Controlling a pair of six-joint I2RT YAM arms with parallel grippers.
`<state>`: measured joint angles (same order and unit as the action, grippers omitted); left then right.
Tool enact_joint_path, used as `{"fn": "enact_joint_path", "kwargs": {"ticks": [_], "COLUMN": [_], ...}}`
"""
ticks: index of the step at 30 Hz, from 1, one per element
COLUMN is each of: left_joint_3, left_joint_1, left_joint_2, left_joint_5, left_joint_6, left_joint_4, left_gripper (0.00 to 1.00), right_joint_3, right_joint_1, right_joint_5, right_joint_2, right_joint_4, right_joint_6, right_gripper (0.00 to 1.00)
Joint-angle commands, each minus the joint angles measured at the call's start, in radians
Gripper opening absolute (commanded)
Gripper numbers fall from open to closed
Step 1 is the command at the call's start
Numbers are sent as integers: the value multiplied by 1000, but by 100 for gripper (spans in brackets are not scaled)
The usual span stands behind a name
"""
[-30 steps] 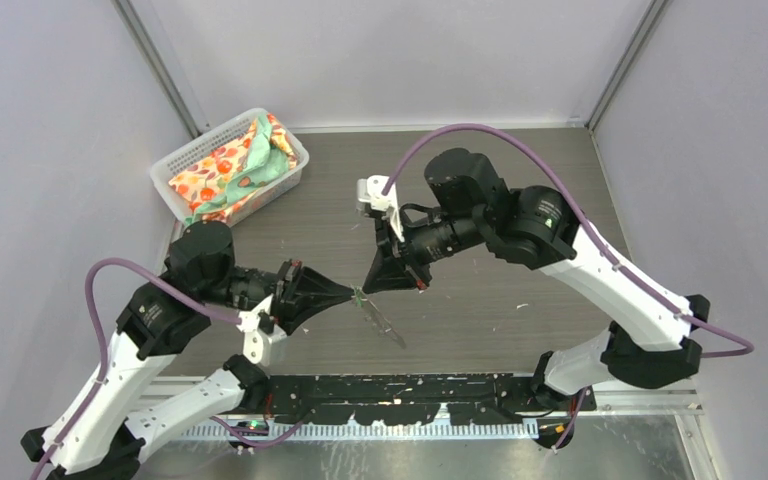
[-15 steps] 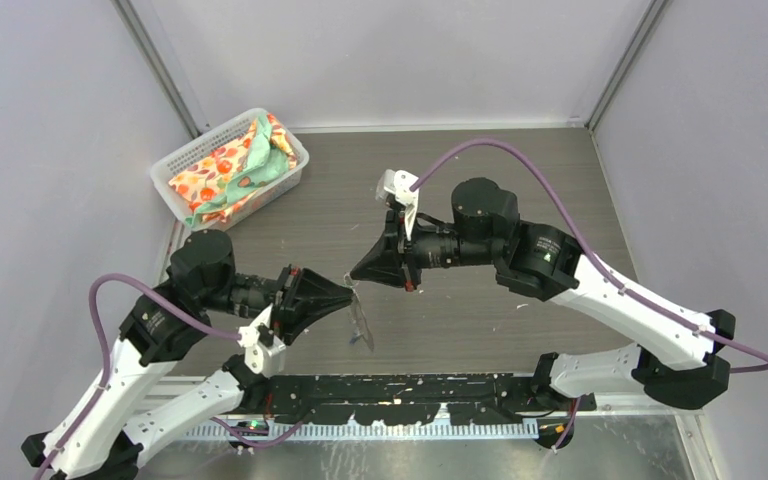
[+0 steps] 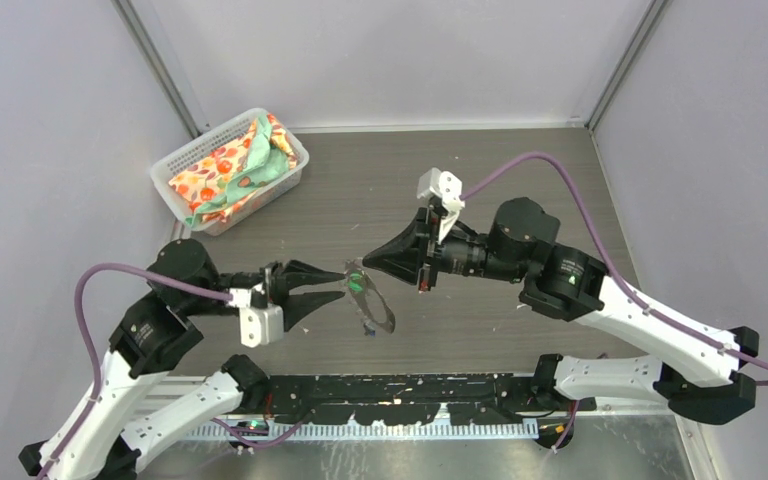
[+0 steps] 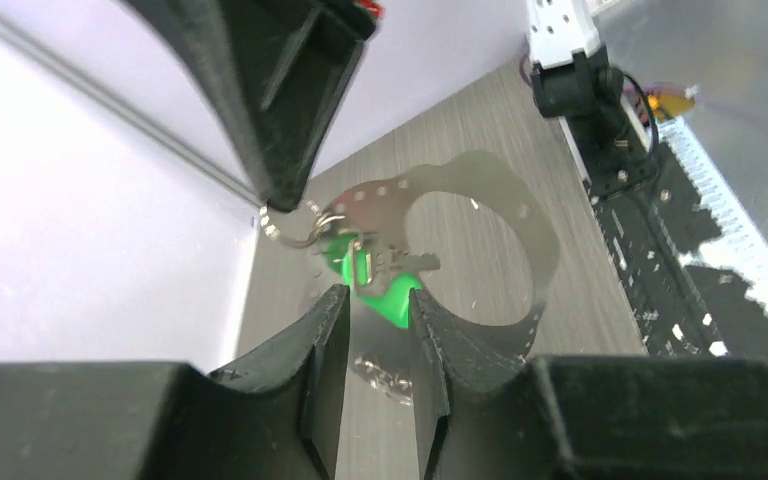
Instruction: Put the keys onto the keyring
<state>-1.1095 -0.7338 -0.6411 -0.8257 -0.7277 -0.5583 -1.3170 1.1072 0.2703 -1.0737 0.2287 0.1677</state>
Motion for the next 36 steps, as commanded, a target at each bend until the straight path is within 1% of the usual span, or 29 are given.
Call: {"fn": "enact_joint_path", "kwargs": {"ticks": [1,5,8,10,12,14,19,20,23,24,25,26,28,29,32,36], "left_joint_3": [-1,-10,-49,-83,-102,-105,-99,-101,-109,-115,-123,-129,-146,-156,-196,-256], "left_joint_1": [-4,-4,-3,-3,-1,-1,10,10,11,11,11,11,11,11,11,11], "left_joint_2": [7,-28,-79,-112,-134,-145,-145,-145,-143,-145,-145,-147,-155,-161,-195,-243], "left_joint_5": [110,171,186,156,97,67,76,79,64,33,7,-10,-38,-50,-57,-74], "left_joint_6": [346,541,647,698,720,715,702,701,659,598,528,464,325,258,137,32], "left_joint_4": [151,224,233,217,199,187,207,211,197,175,138,86,5,-33,-116,-211], "left_gripper": [29,30,29,29,27,23,3,1,0,0,0,0,0,0,0,0], "right_joint_3": [63,128,137,142,143,144,148,145,123,86,45,4,-103,-165,-357,-567], "right_joint_1": [8,14,20,25,29,35,40,41,40,40,41,40,39,39,39,40], "right_joint_5": [-25,-5,8,3,-4,-11,-19,-21,-36,-45,-64,-75,-82,-73,-36,9], "right_joint_2": [59,81,84,85,88,91,99,97,100,95,90,81,50,24,-80,-238], "right_joint_4": [-196,-294,-309,-311,-307,-307,-285,-272,-166,-100,-27,53,207,297,542,784], "right_joint_6": [-14,-23,-38,-49,-59,-69,-89,-91,-115,-129,-147,-160,-211,-240,-325,-391], "right_gripper": [1,1,1,1,1,1,1,1,1,8,17,28,42,46,48,49]}}
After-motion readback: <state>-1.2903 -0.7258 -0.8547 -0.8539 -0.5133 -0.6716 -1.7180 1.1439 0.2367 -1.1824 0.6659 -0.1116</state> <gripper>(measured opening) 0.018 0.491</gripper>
